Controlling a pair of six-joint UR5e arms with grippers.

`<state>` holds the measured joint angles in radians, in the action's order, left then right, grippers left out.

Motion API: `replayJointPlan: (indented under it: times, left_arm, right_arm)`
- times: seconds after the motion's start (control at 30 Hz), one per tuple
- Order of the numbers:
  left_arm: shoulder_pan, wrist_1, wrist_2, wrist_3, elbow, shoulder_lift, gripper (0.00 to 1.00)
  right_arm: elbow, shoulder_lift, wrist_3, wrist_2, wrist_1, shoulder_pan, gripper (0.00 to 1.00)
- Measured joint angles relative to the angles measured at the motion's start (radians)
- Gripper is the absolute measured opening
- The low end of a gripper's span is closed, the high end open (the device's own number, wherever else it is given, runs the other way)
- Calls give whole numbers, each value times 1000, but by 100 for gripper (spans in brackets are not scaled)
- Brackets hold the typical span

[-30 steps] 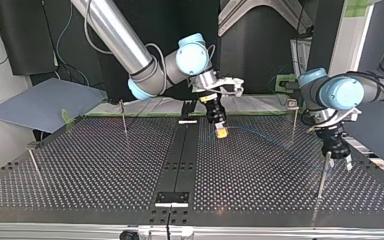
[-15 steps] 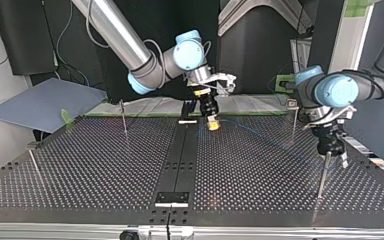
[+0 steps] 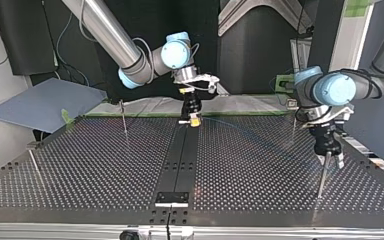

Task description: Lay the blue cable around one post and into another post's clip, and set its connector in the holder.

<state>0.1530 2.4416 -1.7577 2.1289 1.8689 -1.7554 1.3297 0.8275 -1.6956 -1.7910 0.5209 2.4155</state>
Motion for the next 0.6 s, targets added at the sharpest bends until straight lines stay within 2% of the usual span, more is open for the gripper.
replayJointPlan:
  times: [0.2,0.33,0.6]
  left_arm:
    - [-3,-3,34,13,-2,-43,98]
    - [-6,-8,41,17,-2,-64,98]
    - [-7,-12,40,19,-2,-69,98]
  right_arm:
    - [55,0,-10,-40,43,-34,0]
    - [91,0,-27,-67,72,-58,0]
    - [154,0,-61,-99,133,-102,0]
